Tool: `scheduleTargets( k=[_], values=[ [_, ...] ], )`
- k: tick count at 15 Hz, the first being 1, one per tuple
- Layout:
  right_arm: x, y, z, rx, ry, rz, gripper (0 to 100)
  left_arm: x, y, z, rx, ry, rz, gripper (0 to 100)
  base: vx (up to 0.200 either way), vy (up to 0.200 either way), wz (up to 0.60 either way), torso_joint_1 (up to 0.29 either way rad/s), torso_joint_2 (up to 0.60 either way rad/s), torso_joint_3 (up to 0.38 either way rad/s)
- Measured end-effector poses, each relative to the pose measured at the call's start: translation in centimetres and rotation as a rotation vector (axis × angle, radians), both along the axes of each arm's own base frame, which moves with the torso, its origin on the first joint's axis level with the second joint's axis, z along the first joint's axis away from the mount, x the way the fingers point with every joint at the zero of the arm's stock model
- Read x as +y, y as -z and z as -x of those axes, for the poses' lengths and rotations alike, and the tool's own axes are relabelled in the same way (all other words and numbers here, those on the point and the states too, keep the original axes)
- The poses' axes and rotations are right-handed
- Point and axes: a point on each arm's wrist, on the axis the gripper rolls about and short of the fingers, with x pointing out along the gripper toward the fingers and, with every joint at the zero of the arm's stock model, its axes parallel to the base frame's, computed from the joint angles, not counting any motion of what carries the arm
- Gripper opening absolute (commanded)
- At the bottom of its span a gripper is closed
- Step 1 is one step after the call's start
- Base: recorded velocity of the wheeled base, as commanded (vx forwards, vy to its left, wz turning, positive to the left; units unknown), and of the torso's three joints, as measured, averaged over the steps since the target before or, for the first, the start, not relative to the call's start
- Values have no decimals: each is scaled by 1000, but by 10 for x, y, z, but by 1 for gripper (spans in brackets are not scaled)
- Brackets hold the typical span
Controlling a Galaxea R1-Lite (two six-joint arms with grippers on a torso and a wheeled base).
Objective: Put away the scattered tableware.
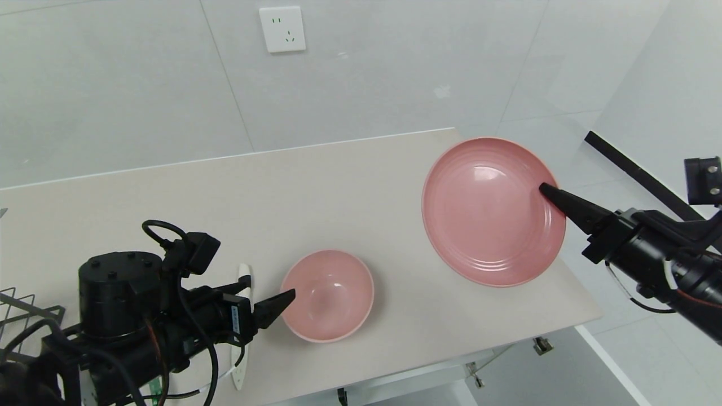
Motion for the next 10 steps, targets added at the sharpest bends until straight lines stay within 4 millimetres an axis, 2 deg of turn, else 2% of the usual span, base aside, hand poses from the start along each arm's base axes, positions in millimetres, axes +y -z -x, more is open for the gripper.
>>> scheduleTargets(
  k=[5,10],
  values=[
    [0,3,0,9,3,6,0,-8,15,0,7,29,3,100,0,0,0,0,0,0],
    [-1,3,1,13,7,4,0,-16,18,-13,-11,18,35,100,0,0,0,0,0,0]
  ],
)
